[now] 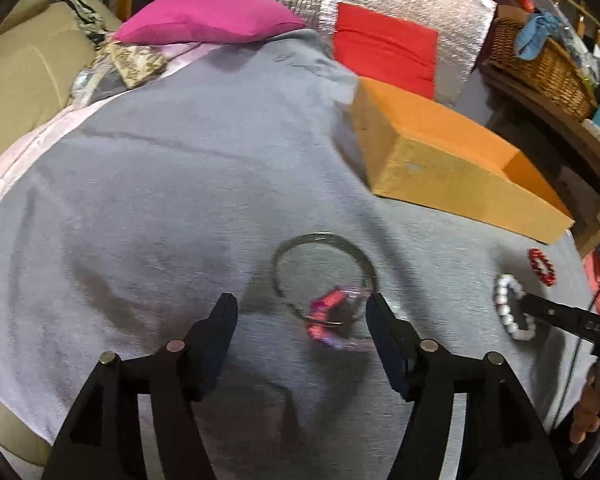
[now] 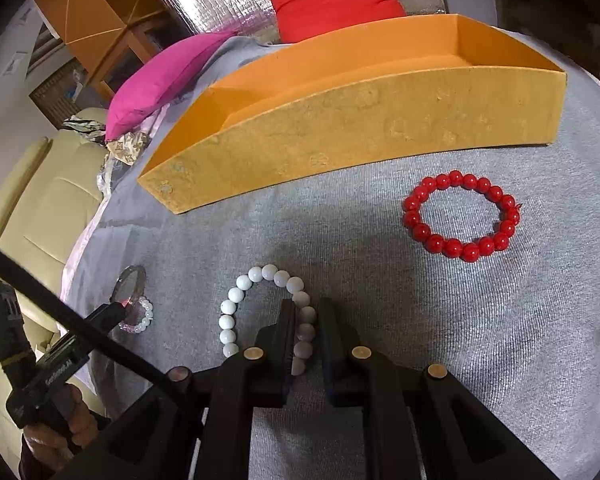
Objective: Organize jewelry
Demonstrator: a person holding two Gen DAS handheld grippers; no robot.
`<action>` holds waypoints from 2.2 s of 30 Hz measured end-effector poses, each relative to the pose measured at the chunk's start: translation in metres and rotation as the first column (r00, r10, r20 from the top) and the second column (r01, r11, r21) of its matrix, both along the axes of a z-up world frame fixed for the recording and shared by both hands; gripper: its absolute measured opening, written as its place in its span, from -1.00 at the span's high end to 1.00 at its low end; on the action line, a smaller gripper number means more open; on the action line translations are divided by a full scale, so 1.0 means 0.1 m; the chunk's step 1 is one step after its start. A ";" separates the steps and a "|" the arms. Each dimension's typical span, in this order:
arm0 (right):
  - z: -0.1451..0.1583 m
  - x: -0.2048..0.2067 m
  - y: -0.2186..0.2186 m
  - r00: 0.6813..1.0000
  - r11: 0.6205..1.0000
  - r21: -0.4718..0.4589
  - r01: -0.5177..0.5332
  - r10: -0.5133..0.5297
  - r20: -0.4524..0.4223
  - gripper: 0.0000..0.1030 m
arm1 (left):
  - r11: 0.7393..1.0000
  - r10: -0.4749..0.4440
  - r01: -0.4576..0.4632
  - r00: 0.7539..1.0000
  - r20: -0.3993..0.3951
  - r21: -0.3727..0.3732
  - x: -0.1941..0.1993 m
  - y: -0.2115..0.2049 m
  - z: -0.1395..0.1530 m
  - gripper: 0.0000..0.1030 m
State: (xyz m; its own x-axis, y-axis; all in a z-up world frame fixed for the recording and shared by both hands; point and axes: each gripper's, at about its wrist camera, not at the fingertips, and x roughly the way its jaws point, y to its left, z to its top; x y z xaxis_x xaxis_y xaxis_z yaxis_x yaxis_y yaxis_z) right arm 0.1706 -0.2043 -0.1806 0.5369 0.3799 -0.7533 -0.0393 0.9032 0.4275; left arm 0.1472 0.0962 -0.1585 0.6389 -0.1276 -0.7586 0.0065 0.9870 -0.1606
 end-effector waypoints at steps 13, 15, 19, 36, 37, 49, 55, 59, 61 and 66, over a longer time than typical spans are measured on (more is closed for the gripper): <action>0.02 -0.03 0.03 1.000 0.999 -0.026 -0.021 0.021 0.007 0.72 | 0.998 -0.059 0.060 0.998 -0.032 0.017 0.23 -0.28 -0.04 -0.46; 0.01 -0.03 0.03 1.000 0.999 -0.024 -0.022 0.022 0.006 0.72 | 0.999 -0.053 0.054 0.998 -0.032 0.009 0.26 -0.27 -0.04 -0.46; 0.02 -0.04 0.04 1.000 0.999 -0.029 -0.028 0.028 0.007 0.72 | 0.999 -0.036 0.036 0.999 -0.025 0.002 0.29 -0.24 -0.05 -0.46; 0.13 -0.12 -0.18 0.997 0.999 0.001 0.044 -0.044 0.060 0.78 | 0.985 -0.169 0.165 0.981 0.097 0.042 0.17 -0.63 0.14 -0.21; 0.12 -0.11 -0.20 0.998 0.999 0.008 0.042 -0.042 0.053 0.78 | 0.983 -0.182 0.178 0.978 0.099 0.046 0.17 -0.68 0.14 -0.21; 0.16 -0.20 -0.85 0.974 0.971 0.096 0.221 -0.225 0.037 0.68 | 0.950 -0.307 0.299 0.947 0.096 0.091 0.05 -1.11 0.15 -0.21; 0.16 -0.05 -0.95 0.961 0.961 0.004 0.277 -0.277 0.019 0.65 | 0.953 -0.298 0.293 0.952 0.070 0.079 0.12 -1.13 0.15 -0.21; 0.13 0.11 -0.87 0.960 0.959 -0.057 0.278 -0.279 0.000 0.65 | 0.953 -0.299 0.293 0.952 0.066 0.083 0.11 -1.13 0.14 -0.21; 0.09 0.18 -0.81 0.960 0.954 -0.116 0.276 -0.279 -0.007 0.63 | 0.953 -0.296 0.290 0.953 0.065 0.083 0.12 -1.12 0.13 -0.21; 0.13 0.21 -0.57 0.972 0.929 -0.287 0.236 -0.232 0.048 0.80 | 0.958 -0.283 0.279 0.957 0.063 0.067 0.12 -1.07 0.14 -0.21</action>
State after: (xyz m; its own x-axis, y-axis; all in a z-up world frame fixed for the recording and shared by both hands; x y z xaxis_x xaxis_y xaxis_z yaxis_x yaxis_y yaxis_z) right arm 0.1911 -0.2610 -0.1678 0.5951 0.0100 -0.8036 0.1838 0.9717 0.1483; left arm 0.1588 -0.0111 -0.1444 0.6359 -0.2677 -0.7239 0.2940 0.9512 -0.0935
